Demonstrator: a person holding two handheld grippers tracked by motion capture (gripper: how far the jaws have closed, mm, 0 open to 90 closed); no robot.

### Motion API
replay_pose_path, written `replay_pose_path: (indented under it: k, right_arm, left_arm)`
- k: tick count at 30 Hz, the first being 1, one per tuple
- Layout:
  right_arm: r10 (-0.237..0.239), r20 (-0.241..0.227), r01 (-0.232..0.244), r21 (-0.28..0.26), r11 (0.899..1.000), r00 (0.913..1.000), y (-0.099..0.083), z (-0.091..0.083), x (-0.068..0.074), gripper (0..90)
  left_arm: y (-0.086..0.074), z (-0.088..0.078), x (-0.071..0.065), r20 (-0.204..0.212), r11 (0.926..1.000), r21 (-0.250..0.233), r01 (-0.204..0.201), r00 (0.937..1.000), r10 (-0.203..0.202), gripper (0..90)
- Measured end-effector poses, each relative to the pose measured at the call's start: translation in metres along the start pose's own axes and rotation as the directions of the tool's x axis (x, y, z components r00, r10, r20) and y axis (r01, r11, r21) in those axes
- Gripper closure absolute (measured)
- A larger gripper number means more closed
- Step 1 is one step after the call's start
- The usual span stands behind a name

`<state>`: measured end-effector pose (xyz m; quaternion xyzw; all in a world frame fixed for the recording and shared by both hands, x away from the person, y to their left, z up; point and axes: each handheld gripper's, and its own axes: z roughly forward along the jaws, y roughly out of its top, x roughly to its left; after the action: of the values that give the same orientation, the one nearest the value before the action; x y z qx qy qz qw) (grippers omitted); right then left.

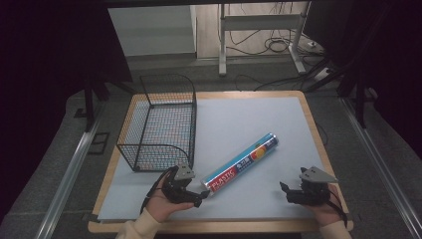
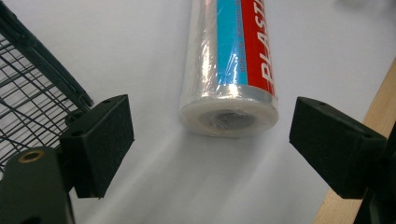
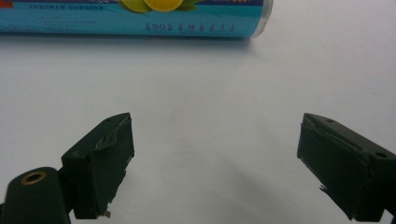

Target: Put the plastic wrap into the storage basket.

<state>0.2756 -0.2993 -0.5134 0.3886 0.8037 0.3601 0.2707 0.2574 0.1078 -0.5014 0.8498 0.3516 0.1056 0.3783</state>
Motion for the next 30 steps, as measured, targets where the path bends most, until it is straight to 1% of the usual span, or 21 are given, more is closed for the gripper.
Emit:
replay_pose_path:
  k: [8, 20, 25, 30]
  right_arm:
    - [0.001, 0.003, -0.001, -0.01, 1.0, 1.0, 0.0, -0.001, 0.0, 11.1]
    - [0.005, 0.004, -0.005, -0.012, 1.0, 1.0, 0.0, -0.002, 0.0, 11.0]
    - [0.007, 0.003, -0.007, -0.013, 1.0, 1.0, 0.001, -0.002, 0.0, 11.0]
    - [0.009, -0.002, -0.009, -0.016, 1.0, 1.0, 0.001, -0.002, 0.0, 11.1]
  left_arm:
    - [0.0, 0.0, 0.0, -0.001, 1.0, 0.0, -0.001, 1.0, 0.001, 13.4]
    - [0.001, -0.003, -0.002, 0.004, 1.0, -0.005, 0.0, 1.0, 0.0, 13.1]
    - [0.003, -0.009, -0.003, 0.007, 0.9999, -0.013, -0.001, 1.0, 0.001, 12.9]
    - [0.012, -0.017, -0.005, 0.011, 0.9997, -0.021, 0.007, 0.9999, -0.007, 12.9]
